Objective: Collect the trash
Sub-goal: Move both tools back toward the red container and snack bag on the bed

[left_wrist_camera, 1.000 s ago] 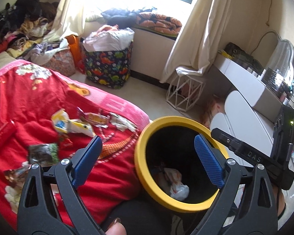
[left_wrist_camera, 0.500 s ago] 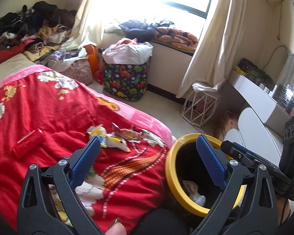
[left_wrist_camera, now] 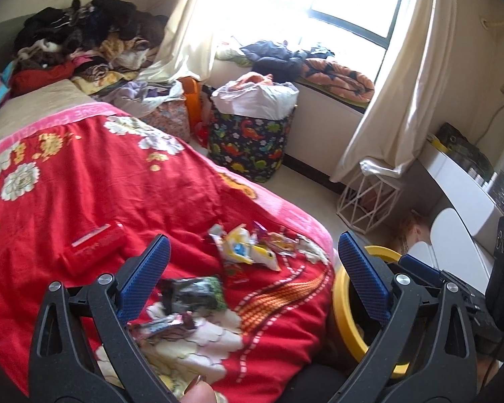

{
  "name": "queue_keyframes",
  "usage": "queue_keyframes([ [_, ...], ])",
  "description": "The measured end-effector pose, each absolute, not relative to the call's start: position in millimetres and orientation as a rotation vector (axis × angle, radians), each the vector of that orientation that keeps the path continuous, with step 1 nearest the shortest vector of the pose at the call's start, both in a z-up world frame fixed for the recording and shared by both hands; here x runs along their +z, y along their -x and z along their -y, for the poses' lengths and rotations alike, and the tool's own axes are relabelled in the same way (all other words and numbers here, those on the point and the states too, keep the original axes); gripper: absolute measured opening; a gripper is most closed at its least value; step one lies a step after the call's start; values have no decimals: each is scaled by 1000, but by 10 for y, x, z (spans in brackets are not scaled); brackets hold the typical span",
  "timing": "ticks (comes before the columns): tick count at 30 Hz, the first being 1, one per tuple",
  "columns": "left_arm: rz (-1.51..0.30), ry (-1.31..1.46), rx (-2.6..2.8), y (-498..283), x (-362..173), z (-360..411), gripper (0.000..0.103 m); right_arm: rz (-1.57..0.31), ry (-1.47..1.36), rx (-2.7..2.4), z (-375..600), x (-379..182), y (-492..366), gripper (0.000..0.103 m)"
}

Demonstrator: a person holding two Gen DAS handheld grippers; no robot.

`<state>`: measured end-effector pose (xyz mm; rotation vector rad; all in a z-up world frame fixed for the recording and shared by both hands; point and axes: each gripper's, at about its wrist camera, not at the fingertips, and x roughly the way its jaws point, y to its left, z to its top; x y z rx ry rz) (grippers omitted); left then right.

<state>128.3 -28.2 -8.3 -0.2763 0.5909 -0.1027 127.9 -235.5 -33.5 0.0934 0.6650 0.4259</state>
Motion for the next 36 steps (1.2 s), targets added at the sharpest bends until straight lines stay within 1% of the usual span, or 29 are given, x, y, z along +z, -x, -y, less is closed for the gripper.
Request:
queue_keyframes([
  [13,-608,323,18,-1343,-237,-344,92,-704,51,524,1645,-483,-1525,67],
  [28,-722,369,113,-1477,-660,-922,92,-765,251,574,1010,-818,-1979,67],
  [36,-777,371,120,-1605,-818,-1047,83,-807,342,560,778,-1010,-2184,66],
])
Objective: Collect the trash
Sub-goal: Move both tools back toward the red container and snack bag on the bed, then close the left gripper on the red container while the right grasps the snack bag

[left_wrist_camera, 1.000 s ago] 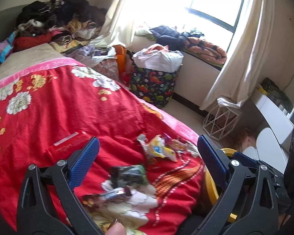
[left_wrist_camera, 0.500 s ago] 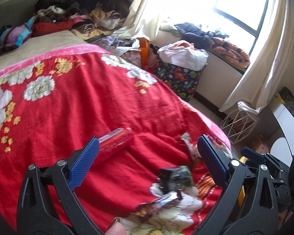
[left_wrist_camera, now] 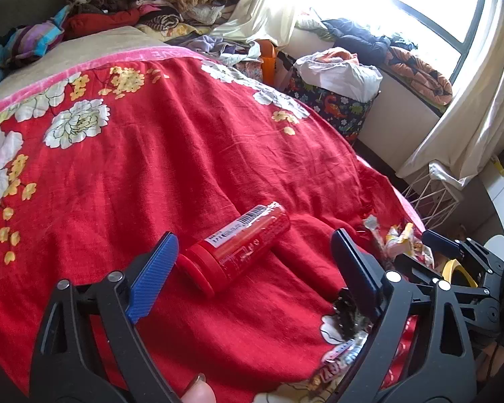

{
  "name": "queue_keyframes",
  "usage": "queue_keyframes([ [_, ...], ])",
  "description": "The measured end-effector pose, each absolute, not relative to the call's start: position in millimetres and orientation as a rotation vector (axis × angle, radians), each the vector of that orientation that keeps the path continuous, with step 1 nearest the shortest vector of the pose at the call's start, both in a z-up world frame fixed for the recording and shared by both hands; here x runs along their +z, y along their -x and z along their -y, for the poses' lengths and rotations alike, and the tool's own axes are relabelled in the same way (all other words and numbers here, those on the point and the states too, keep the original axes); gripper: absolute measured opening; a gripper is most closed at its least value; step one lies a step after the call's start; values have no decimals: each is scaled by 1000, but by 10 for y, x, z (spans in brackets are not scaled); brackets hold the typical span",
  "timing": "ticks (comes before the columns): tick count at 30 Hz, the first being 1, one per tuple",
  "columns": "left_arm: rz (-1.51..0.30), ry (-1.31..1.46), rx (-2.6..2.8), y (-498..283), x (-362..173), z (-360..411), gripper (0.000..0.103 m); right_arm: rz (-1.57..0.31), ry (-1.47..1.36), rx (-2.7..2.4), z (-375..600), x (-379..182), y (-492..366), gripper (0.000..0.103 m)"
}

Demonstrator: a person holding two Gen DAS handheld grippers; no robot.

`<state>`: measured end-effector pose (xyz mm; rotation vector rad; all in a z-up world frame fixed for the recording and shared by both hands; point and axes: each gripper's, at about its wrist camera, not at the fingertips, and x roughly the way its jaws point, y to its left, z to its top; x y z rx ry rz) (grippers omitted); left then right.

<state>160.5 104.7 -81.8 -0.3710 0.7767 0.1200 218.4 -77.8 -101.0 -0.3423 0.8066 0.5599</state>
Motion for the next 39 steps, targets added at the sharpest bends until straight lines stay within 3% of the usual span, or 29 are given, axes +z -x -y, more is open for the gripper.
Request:
queue_keyframes([
  [6,-816,397,117,-1678,-958,-1132,74,-839,385,536,680,-1143,-2283,55],
  [8,-830,392,114,-1698,-999,-1129,66,-835,408,523,652,-1174,-2299,46],
  [11,-847,383,117,-1726,-1066,-1123,63,-841,407,529,649,-1199,-2317,37],
  [26,-856,348,111,-1709,-1079,-1030,37,-871,-77,704,1156,-869,-1982,35],
  [39,-793,361,73,-1540,-805,-895,30,-831,-151,728,1327,-651,-1605,35],
])
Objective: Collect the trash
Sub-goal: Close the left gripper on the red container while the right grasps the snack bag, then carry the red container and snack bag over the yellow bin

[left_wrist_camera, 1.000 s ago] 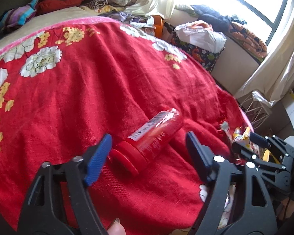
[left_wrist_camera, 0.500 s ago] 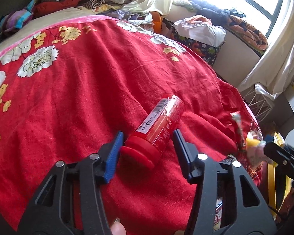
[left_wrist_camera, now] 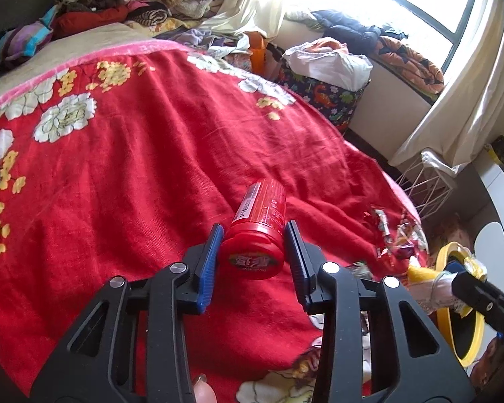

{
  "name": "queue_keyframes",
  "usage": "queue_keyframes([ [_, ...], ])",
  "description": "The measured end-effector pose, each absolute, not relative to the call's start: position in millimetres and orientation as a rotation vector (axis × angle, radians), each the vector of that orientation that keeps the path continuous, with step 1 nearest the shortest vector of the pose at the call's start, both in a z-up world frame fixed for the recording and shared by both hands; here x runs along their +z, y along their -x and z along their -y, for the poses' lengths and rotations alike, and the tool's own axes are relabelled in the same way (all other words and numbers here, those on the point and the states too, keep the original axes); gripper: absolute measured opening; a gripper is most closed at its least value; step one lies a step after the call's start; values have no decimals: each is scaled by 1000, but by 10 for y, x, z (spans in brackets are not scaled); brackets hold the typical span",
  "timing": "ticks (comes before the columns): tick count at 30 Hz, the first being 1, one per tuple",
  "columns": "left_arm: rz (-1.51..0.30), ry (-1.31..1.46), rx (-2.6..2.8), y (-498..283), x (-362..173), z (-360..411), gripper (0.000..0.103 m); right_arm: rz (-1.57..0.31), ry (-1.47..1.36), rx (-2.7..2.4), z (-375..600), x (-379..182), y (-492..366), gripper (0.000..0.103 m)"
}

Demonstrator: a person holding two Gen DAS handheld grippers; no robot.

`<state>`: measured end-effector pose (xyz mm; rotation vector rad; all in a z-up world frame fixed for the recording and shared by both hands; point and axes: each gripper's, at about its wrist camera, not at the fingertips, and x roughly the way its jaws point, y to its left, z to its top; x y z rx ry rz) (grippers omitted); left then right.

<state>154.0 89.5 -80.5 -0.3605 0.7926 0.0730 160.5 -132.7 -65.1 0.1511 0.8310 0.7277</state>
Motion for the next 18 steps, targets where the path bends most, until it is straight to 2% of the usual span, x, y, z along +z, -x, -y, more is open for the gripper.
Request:
queue_keyframes([
  [18,-694,324,-3,-1431,-345,-565,28,-783,-181,716,1549,-450,-1411,35],
])
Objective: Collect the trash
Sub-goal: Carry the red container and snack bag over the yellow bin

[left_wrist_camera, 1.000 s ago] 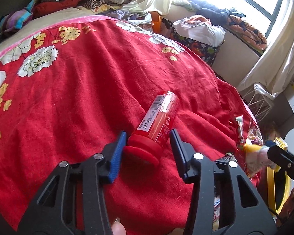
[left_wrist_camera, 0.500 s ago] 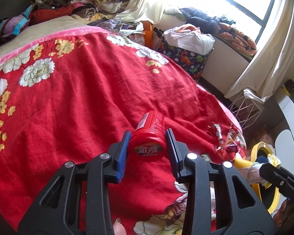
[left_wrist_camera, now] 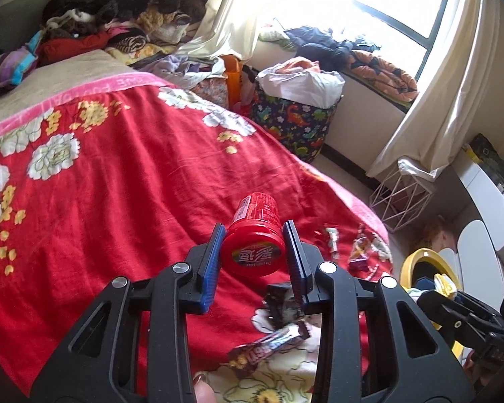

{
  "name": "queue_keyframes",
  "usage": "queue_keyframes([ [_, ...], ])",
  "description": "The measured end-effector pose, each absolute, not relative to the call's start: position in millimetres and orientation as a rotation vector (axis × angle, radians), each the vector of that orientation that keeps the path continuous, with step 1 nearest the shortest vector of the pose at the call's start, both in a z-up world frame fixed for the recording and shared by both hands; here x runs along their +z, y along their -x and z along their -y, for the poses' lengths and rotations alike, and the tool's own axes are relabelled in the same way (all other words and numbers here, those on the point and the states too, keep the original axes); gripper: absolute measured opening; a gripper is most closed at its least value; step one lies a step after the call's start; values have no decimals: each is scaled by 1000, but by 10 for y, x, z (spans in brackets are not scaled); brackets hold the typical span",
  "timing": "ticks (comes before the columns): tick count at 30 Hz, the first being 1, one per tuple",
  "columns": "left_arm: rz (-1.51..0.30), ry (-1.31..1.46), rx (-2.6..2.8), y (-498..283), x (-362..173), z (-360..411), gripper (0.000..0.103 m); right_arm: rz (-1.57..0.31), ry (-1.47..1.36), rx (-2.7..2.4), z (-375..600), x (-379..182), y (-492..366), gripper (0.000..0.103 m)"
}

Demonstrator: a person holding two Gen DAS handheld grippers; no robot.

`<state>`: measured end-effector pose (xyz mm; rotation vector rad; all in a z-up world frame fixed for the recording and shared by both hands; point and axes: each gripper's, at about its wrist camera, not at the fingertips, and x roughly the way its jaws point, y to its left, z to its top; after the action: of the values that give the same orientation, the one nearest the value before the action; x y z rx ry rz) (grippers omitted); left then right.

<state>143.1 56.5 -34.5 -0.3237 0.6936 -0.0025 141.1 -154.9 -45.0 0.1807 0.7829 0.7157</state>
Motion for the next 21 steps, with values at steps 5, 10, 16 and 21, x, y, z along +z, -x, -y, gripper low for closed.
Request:
queue_keyframes([
  [5,-679,307,-38,-1424,-258,-422,28,-763,-197,703,1640,-380,-1383,35],
  [10,-668,296,-71,-1425,-199,-289,28,-745,-218,679,1797,-319,-1364,35],
  [16,-656,277,-112,-1419,-117,-95,28,-725,-249,640,2027,-257,-1365,35],
  [21,-651,261,-149,-1416,-63,75,28,-708,-275,604,2252,-225,-1357,35],
])
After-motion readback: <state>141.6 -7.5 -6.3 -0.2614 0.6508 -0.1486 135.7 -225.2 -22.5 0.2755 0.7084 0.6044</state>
